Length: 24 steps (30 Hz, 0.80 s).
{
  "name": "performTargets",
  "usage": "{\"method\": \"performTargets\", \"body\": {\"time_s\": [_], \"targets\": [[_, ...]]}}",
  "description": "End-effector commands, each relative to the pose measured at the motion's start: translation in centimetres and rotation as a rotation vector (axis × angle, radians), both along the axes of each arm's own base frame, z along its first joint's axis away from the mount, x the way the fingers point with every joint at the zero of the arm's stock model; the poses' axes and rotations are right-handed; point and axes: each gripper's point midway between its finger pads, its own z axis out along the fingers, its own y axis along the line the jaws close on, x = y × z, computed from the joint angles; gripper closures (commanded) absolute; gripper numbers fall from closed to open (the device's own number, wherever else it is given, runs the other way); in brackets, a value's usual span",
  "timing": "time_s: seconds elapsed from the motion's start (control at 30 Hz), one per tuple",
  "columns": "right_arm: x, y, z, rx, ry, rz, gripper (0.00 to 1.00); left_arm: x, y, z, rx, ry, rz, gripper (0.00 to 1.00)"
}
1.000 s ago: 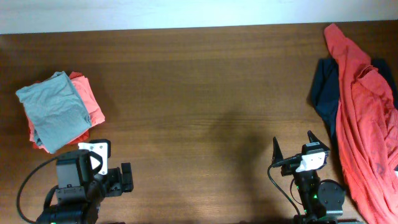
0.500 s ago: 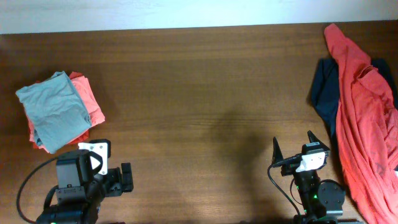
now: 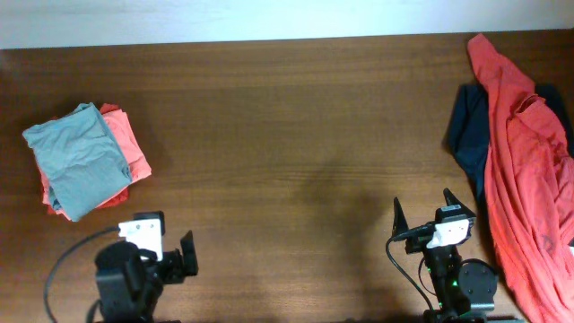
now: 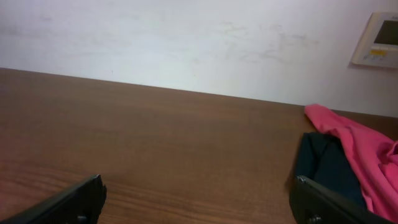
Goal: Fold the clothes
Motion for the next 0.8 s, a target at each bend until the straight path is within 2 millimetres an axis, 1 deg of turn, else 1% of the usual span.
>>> {"method": "performTargets", "body": {"time_s": [0.0, 0.1, 0.2, 0.27, 0.33, 0.4, 0.5, 0.57, 0.6, 0.77], "targets": [[0.0, 0.1, -0.2, -0.003, 0.003, 0.006, 0.01, 1.0, -0.7, -1.9, 0.008, -0.120, -0.038, 0.01], [0.0, 0.1, -0.2, -0.003, 0.003, 0.006, 0.01, 2.3, -1.1, -1.9, 0.018, -0.253, -0.059, 0.01], [0.0, 0.1, -0.2, -0.003, 0.003, 0.006, 0.01, 3.5, -1.3, -1.1, 0.021, -0.376, -0.068, 0.00], [0.0, 0.1, -0.2, -0.003, 0.003, 0.006, 0.01, 4.3, -1.3, 0.1, 0.030, -0.479, -0.065, 0.01], [0.0, 0.1, -0.2, -0.003, 0.003, 0.006, 0.01, 4.9, -1.1, 1.8, 0.043, -0.614, -0.055, 0.01], [0.0, 0.1, -0.2, -0.003, 0.003, 0.006, 0.01, 5.2, -1.2, 3.0, 0.069, -0.722, -0.068, 0.01], [0.0, 0.1, -0.2, -0.003, 0.003, 0.007, 0.01, 4.9, -1.0, 3.4, 0.119, -0.735, -0.071, 0.01], [0.0, 0.1, -0.2, -0.003, 0.003, 0.007, 0.01, 4.9, -1.0, 2.6, 0.123, -0.702, -0.075, 0.01], [0.0, 0.1, -0.2, -0.003, 0.003, 0.006, 0.01, 4.8, -1.0, 1.5, 0.119, -0.656, -0.082, 0.01], [0.0, 0.1, -0.2, -0.003, 0.003, 0.006, 0.01, 4.8, -1.2, 1.3, 0.113, -0.648, -0.089, 0.01]]}}
